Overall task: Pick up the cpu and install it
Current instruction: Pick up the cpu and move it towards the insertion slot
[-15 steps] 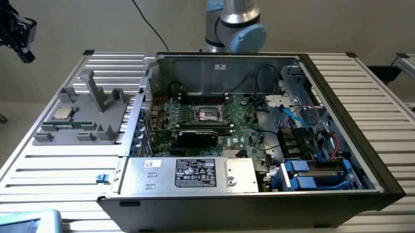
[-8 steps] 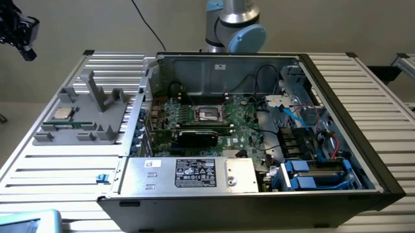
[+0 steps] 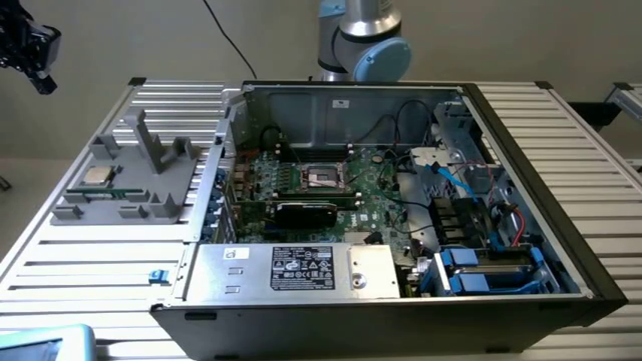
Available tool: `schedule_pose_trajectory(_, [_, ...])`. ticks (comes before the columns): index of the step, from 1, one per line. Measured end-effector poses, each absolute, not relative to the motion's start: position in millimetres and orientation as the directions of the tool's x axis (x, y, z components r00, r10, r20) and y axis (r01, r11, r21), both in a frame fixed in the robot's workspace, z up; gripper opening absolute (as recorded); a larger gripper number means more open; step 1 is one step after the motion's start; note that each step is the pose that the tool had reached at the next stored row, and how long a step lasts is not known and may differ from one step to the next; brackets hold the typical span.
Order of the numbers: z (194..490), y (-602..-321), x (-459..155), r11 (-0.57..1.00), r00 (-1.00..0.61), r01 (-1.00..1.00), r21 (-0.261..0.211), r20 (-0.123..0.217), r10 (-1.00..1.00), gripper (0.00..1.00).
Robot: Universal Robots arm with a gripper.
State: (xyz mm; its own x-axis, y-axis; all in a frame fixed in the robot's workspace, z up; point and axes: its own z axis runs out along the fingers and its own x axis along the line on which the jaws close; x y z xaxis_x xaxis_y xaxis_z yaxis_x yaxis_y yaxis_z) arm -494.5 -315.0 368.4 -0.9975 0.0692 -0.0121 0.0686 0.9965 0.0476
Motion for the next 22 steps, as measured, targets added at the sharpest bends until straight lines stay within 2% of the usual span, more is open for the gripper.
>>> schedule_pose_trajectory(6, [368.4,-315.0,-494.5,0.997,-0.998,0.069,0.048,-0.012,0.069,0.12])
schedule_pose_trajectory(7, [368.4,-315.0,-494.5,0.997,-0.998,0.069,0.048,-0.012,0.069,0.13])
schedule_pose_trajectory(8, [368.4,-315.0,-494.5,0.997,-0.998,0.069,0.048,-0.012,0.069,0.19])
schedule_pose_trajectory(9, [368.4,-315.0,-494.5,0.997,-0.998,0.069,0.048,-0.012,0.069,0.19])
schedule_pose_trajectory(11, [368.4,-315.0,-494.5,0.997,-0.998,0.069,0.048,-0.012,0.069,0.31])
schedule_pose_trajectory(12, [368.4,-315.0,-494.5,0.997,-0.998,0.069,0.048,-0.012,0.069,0.31])
schedule_pose_trajectory(15, [368.4,-315.0,-494.5,0.997,-0.998,0.069,0.048,-0.012,0.069,0.49])
schedule_pose_trajectory(18, [368.4,-315.0,-494.5,0.997,-0.998,0.069,0.048,-0.012,0.069,0.55])
schedule_pose_trajectory(22, [368.4,-315.0,-494.5,0.997,-0.998,0.069,0.048,-0.012,0.069,0.78])
